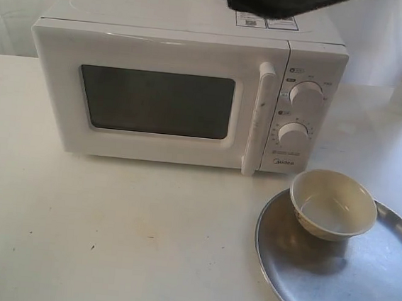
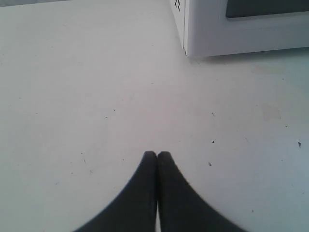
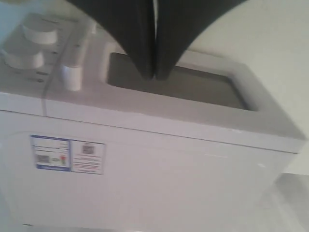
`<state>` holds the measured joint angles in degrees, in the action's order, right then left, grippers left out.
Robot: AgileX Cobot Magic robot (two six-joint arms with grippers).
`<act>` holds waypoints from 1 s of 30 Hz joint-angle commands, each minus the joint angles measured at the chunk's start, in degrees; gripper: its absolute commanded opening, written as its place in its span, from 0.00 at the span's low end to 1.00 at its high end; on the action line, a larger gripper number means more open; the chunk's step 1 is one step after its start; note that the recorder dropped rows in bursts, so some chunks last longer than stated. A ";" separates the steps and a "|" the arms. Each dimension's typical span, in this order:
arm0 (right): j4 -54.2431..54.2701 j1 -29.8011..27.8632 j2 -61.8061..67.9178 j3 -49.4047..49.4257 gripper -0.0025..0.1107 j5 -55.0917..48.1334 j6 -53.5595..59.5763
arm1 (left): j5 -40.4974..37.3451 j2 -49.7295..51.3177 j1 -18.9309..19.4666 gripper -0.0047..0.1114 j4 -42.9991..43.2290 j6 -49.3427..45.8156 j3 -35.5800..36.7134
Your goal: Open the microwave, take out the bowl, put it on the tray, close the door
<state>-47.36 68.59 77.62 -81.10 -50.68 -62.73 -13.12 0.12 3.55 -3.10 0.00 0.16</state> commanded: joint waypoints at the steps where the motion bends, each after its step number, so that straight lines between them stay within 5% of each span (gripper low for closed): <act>1: -0.41 -1.92 -9.32 12.66 0.02 16.81 -2.71 | -0.17 -0.12 -0.27 0.04 -0.28 0.00 -0.16; 6: 1.41 -9.99 -23.48 31.04 0.02 37.14 -2.83 | -0.17 -0.12 -0.27 0.04 -0.28 0.00 -0.16; 14: -1.79 -36.47 -47.64 60.97 0.02 71.69 -3.76 | -0.17 -0.12 -0.27 0.04 -0.28 0.00 -0.16; 20: -9.44 -52.94 -59.27 77.32 0.02 87.15 -1.50 | -0.17 -0.12 -0.27 0.04 -0.28 0.00 -0.16; 24: -11.79 -58.39 -59.49 81.10 0.02 86.36 1.53 | -0.17 -0.12 -0.27 0.04 -0.28 0.00 -0.16; 30: -19.83 -58.66 -59.49 81.10 0.02 66.86 -4.79 | -0.17 -0.12 -0.27 0.04 -0.28 0.00 -0.16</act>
<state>-65.33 10.29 18.43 -0.39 24.08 -64.31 -13.12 0.12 3.55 -3.10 0.00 0.16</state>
